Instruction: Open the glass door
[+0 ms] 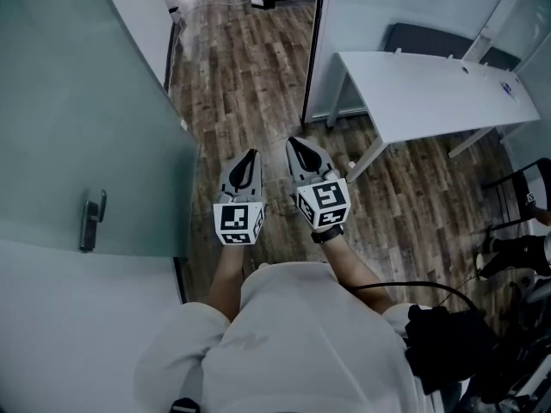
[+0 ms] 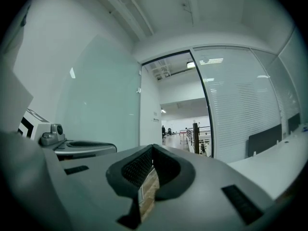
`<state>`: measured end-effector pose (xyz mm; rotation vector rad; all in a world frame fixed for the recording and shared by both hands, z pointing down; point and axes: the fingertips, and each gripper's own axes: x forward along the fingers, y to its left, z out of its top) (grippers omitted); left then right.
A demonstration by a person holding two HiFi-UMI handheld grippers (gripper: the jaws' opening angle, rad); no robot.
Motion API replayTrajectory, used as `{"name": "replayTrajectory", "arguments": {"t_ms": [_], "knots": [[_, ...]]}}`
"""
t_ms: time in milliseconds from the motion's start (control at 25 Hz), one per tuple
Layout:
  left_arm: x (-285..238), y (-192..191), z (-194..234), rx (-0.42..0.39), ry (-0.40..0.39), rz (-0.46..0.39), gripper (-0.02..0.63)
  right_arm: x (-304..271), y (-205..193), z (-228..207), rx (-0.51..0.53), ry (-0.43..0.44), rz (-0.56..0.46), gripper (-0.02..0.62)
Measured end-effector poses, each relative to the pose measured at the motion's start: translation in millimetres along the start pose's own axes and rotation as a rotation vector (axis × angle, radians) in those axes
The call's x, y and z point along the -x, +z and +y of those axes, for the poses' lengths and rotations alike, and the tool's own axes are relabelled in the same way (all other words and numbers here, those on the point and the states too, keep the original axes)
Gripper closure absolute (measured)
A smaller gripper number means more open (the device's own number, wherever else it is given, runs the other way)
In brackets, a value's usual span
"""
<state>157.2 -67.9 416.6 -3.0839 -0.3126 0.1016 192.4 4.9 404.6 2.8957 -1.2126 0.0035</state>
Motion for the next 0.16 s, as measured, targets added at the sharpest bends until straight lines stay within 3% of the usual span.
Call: {"name": "replayTrajectory", "arguments": {"t_ms": [160], "knots": [[-4.0,-7.5,-17.7,-0.002,-0.005,0.014,0.588,12.9,-4.7,-17.4,-0.003,-0.010,-0.001,0.592]]}}
